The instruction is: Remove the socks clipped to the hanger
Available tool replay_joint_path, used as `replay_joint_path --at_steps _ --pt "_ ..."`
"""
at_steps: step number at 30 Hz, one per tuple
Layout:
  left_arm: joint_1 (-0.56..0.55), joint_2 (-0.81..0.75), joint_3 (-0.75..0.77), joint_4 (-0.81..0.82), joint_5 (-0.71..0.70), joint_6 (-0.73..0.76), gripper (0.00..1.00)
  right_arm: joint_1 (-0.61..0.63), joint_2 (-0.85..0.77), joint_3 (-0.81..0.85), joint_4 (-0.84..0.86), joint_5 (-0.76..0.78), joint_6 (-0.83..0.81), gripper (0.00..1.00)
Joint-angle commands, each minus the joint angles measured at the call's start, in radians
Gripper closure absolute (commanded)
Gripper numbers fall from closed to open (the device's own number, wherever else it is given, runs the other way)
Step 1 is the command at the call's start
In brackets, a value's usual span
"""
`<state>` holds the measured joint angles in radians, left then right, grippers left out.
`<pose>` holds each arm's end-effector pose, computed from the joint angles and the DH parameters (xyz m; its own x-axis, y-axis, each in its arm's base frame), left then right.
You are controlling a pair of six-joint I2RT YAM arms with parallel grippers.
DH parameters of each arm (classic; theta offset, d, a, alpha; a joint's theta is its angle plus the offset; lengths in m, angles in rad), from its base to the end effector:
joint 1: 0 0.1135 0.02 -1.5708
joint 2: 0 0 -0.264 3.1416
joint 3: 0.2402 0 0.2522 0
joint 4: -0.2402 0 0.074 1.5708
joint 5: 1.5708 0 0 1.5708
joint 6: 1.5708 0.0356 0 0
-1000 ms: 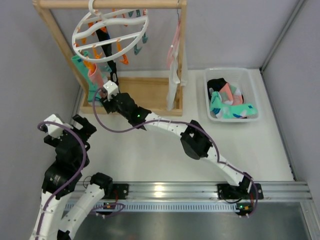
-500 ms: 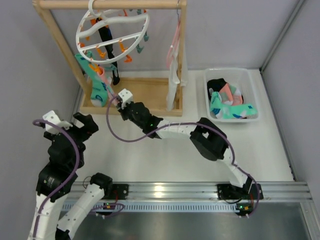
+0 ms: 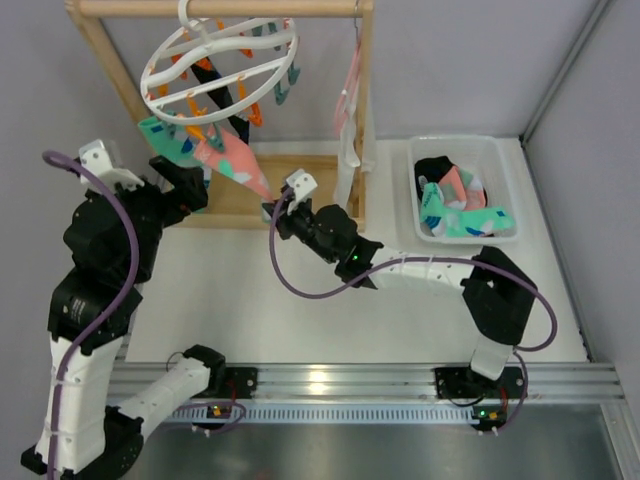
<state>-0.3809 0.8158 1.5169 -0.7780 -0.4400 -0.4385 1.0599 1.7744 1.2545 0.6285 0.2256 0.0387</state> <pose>0.0924 -0.0207 0.5015 -0.0400 -0.3978 -0.9166 -0.0827 0.9155 -0.3937 0.2142 0.3658 0.3142 0.0243 0.1204 -0.9924 -0.7430 0.6664 0.0627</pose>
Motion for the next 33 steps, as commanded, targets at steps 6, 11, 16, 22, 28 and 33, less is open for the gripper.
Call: replay_joint_path --at_steps 6,11,16,22,28,33 --pt "0.004 0.189 0.216 0.019 0.044 -0.003 0.01 -0.02 -0.196 -0.105 -0.096 -0.121 0.05 1.0" --pt "0.004 0.269 0.262 0.022 0.128 -0.011 0.02 -0.067 -0.282 -0.145 -0.154 -0.216 0.096 1.0" --pt "0.004 0.325 0.287 0.029 0.182 -0.046 0.01 -0.103 -0.329 -0.161 -0.193 -0.305 0.136 1.0" --pt "0.004 0.387 0.304 0.043 0.164 -0.081 0.01 -0.135 -0.345 -0.17 -0.217 -0.4 0.176 1.0" --pt "0.002 0.379 0.218 0.146 0.156 -0.109 0.05 -0.23 -0.345 -0.19 -0.154 -0.594 0.317 1.0" --pt "0.004 0.388 0.168 0.213 0.142 -0.118 0.05 -0.255 -0.345 -0.179 -0.164 -0.666 0.348 1.0"
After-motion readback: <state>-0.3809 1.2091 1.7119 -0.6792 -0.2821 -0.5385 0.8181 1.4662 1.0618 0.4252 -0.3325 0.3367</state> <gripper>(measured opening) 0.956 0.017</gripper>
